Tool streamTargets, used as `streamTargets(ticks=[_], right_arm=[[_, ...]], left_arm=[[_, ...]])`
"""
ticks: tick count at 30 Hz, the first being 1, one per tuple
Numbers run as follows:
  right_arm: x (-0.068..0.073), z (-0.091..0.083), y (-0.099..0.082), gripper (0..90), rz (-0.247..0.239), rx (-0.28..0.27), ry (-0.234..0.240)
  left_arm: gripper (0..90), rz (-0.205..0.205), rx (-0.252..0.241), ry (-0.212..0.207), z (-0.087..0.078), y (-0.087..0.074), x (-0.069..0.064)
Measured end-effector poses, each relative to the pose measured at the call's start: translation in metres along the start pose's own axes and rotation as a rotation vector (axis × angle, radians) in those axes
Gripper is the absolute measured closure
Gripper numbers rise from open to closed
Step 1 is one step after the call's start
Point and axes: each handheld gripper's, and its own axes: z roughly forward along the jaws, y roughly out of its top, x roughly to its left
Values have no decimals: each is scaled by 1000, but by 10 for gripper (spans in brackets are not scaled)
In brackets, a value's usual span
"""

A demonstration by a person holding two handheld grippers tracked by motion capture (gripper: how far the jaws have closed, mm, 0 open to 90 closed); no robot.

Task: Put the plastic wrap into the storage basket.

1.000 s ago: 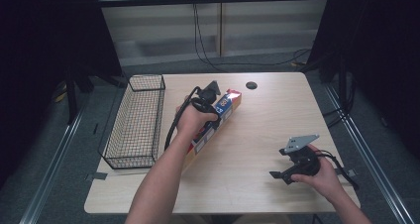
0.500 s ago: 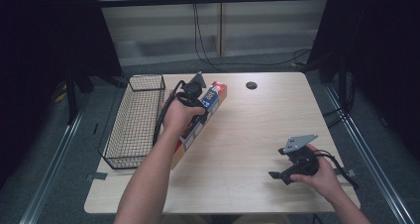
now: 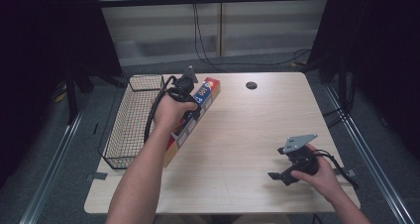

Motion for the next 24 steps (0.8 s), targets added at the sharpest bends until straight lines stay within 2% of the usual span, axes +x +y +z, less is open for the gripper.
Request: streamTargets(ticks=[3,6,9,10,15,17,24], right_arm=[[0,0,0,25,4,3,4],[0,1,0,25,14,4,3],[0,0,1,25,24,-9,8],[0,0,1,25,26,-11,5],[0,1,1,25,24,-3,5],[0,1,2,26,23,0,15],[-1,1,2,26,18,3,16]], left_arm=[[418,-16,-10,-6,-3,-1,2],[418,-13,-11,1,-6,-2,5],[418,-44,-14,3,-11,-4,7],[418,-36,-14,5,-13,-4,9],[418,-68,-20,17,-20,-8,14],[418,-95,-31,20,-22,-9,16],[418,-123,-35,30,-29,-14,24]])
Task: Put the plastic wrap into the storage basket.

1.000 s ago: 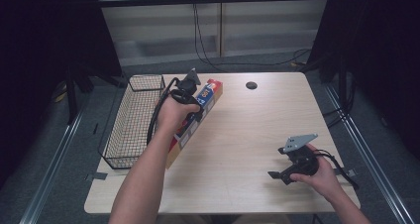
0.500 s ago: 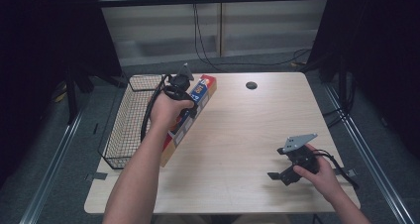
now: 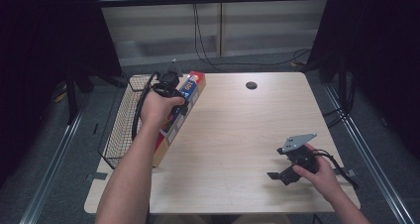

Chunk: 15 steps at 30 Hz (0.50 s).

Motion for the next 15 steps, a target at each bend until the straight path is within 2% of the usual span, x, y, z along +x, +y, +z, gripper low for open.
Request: streamTargets(ticks=[15], right_arm=[[1,1,0,27,6,13,-3]], left_arm=[[418,-54,-7,10,-6,-6,15]])
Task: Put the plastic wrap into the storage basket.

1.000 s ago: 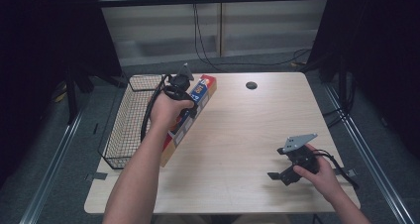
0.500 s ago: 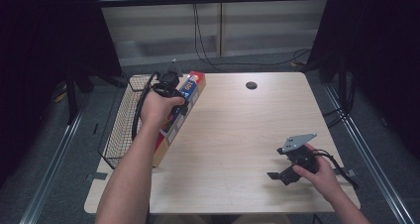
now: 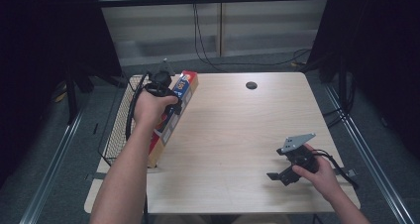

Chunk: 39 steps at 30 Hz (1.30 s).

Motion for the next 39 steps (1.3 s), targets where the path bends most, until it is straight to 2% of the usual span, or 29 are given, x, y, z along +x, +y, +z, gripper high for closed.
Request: streamTargets(ticks=[13,16,31,36,39], right_arm=[[0,0,1,27,6,-10,6],[0,0,1,27,6,-10,8],[-3,1,2,27,21,-18,26],[-2,4,5,27,4,-7,24],[0,7,8,27,-16,0,34]], left_arm=[[418,-38,-7,23,-10,-7,16],[418,-42,-9,17,-12,-8,19],[419,-109,-19,43,-20,-22,40],[418,-131,-31,54,-25,-25,48],[418,-130,-30,62,-27,-27,52]])
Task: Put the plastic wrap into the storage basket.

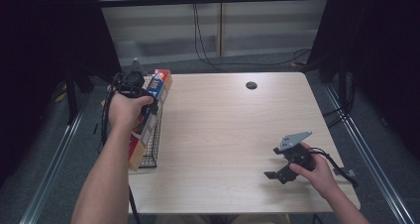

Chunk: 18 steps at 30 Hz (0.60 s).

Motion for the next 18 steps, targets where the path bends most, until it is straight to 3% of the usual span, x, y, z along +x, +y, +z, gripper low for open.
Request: streamTargets(ticks=[4,12,18], right_arm=[[3,3,3,27,-23,10,-2],[6,-1,2,28,-22,14,-18],[6,0,2,27,-16,13,-16]], left_arm=[[417,-31,-8,8,0,-3,7],[417,-64,-7,21,-1,-7,18],[417,-65,-6,23,1,-10,23]])
